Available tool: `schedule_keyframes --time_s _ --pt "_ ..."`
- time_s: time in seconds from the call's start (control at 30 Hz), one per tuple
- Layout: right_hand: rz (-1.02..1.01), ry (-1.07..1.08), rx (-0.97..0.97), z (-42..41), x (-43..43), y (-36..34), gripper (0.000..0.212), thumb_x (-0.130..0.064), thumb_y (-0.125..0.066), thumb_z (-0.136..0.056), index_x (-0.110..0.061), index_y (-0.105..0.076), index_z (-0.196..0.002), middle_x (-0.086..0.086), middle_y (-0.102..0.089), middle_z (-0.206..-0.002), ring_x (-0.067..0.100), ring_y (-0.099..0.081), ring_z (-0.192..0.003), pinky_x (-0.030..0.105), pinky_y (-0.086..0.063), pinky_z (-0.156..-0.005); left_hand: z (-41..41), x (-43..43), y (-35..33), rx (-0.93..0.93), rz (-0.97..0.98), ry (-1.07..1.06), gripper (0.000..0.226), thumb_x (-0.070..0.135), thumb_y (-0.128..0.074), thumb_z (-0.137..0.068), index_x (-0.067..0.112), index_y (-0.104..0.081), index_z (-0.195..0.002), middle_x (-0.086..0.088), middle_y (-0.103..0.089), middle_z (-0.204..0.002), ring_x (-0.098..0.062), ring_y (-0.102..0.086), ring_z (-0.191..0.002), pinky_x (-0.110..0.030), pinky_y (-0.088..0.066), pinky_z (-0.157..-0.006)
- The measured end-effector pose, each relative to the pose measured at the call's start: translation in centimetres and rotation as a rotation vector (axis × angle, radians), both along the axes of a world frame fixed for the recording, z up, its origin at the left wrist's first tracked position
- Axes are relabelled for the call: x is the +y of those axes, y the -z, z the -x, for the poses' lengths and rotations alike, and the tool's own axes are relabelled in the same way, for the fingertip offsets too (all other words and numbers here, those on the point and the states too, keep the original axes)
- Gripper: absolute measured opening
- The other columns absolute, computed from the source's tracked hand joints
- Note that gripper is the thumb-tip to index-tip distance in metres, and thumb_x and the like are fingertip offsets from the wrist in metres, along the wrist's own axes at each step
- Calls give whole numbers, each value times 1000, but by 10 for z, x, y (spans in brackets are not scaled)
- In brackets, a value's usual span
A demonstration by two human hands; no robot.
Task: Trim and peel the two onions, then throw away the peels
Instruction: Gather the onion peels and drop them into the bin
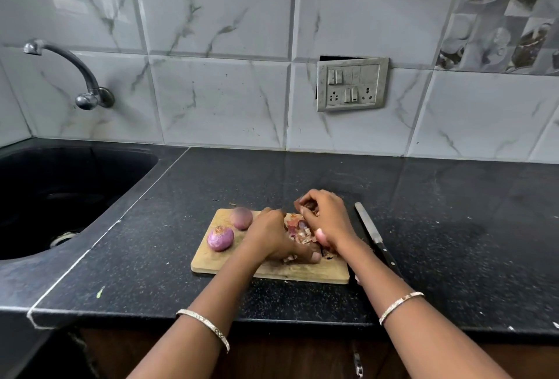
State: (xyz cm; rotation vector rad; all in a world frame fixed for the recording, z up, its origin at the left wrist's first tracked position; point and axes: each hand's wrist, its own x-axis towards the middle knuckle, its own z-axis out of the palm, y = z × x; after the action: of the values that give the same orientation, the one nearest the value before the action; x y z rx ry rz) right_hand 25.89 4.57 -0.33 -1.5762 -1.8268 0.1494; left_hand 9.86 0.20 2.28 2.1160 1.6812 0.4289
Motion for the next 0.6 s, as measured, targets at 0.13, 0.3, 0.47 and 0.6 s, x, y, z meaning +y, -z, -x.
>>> schedule_keyframes --time_s 0.13,0.3,0.47,0.6 --pt "0 9 8 2 -13 -4 31 -7 -66 -84 -19 -65 -113 -5 -65 -86 14 -59 -83 27 -42 -71 -2 -6 -5 2 29 32 119 76 -83 -51 5 -47 -139 -11 -51 -138 -24 -51 -124 -34 -45 -99" --pt "38 -6 364 3 -29 -11 17 -16 -74 -81 -24 -70 -95 -6 -71 -78 1 -64 -73 13 -46 -67 -13 -11 -2 -10 -21 6 111 80 -78 -53 9 -49 -133 -12 -49 -131 -27 -53 -122 -34 -44 -99" --pt "92 -37 774 -11 -34 -38 7 -23 -78 -86 -17 -77 -84 1 -75 -81 15 -70 -77 33 -58 -75 -7 1 2 -47 -6 25 100 76 -83 -52 14 -59 -127 -10 -54 -127 -28 -58 -115 -34 -49 -97" --pt "126 51 640 -22 -28 -44 7 -27 -74 -90 -23 -76 -96 -3 -75 -96 14 -68 -91 27 -54 -73 1 8 4 -93 7 1 96 74 -83 -55 13 -62 -126 -7 -62 -129 -25 -59 -114 -38 -52 -96"
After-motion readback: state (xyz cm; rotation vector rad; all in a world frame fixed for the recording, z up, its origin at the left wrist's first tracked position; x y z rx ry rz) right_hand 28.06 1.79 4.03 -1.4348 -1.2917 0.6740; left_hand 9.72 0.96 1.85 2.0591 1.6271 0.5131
